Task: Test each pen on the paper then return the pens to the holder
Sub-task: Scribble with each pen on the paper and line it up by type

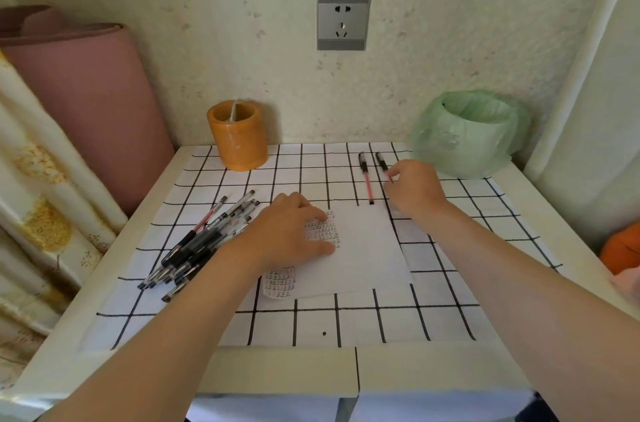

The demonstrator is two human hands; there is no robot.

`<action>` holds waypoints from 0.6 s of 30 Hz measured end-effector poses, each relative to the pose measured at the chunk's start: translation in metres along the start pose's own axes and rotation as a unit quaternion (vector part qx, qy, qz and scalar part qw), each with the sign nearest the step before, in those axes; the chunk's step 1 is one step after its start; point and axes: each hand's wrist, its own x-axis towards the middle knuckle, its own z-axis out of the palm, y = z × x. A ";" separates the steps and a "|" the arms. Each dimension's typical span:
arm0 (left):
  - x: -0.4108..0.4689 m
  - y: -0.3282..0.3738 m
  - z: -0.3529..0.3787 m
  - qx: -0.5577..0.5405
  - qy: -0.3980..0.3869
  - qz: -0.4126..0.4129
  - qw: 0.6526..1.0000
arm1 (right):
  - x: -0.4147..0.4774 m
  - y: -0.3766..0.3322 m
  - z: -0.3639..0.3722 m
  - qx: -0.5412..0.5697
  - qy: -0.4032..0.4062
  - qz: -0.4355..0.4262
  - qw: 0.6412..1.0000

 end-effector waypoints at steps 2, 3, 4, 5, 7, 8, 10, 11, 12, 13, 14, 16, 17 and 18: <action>0.001 -0.001 0.000 0.003 -0.002 0.011 1.000 | -0.002 -0.005 0.001 -0.034 -0.004 -0.006 0.999; 0.001 -0.002 0.000 -0.001 -0.004 0.016 1.000 | -0.004 -0.008 0.002 -0.056 -0.002 -0.008 0.998; 0.002 -0.004 0.000 -0.004 -0.008 0.019 1.000 | -0.005 -0.011 0.003 -0.074 0.000 -0.010 0.997; 0.003 -0.005 -0.001 -0.005 -0.012 0.021 1.000 | -0.007 -0.015 0.006 -0.081 0.001 -0.015 0.997; 0.003 -0.006 -0.001 -0.003 -0.023 0.023 0.999 | -0.011 -0.021 0.011 -0.079 -0.019 -0.036 0.996; 0.002 -0.006 -0.002 -0.002 -0.028 0.023 0.999 | -0.012 -0.023 0.012 -0.083 -0.037 -0.044 0.995; 0.002 -0.007 -0.002 -0.001 -0.034 0.023 0.999 | -0.011 -0.025 0.015 -0.091 -0.059 -0.049 0.993; 0.002 -0.008 -0.002 -0.001 -0.035 0.024 0.999 | -0.009 -0.024 0.017 -0.085 -0.057 -0.047 0.994; 0.001 -0.007 -0.002 -0.002 -0.034 0.026 0.999 | -0.007 -0.023 0.018 -0.077 -0.052 -0.036 0.995; 0.001 -0.007 -0.001 -0.002 -0.034 0.026 0.999 | -0.005 -0.022 0.018 -0.066 -0.043 -0.028 0.996; 0.001 -0.007 -0.001 -0.002 -0.033 0.027 0.999 | -0.003 -0.020 0.020 -0.062 -0.034 -0.017 0.997; 0.001 -0.007 -0.001 -0.002 -0.034 0.027 0.999 | 0.001 -0.015 0.020 -0.051 -0.023 -0.004 0.998; 0.002 -0.008 -0.001 -0.002 -0.035 0.025 0.999 | 0.002 -0.013 0.020 -0.048 -0.020 0.000 0.999; 0.001 -0.008 -0.001 -0.002 -0.036 0.024 0.999 | 0.002 -0.012 0.019 -0.053 -0.022 0.005 0.998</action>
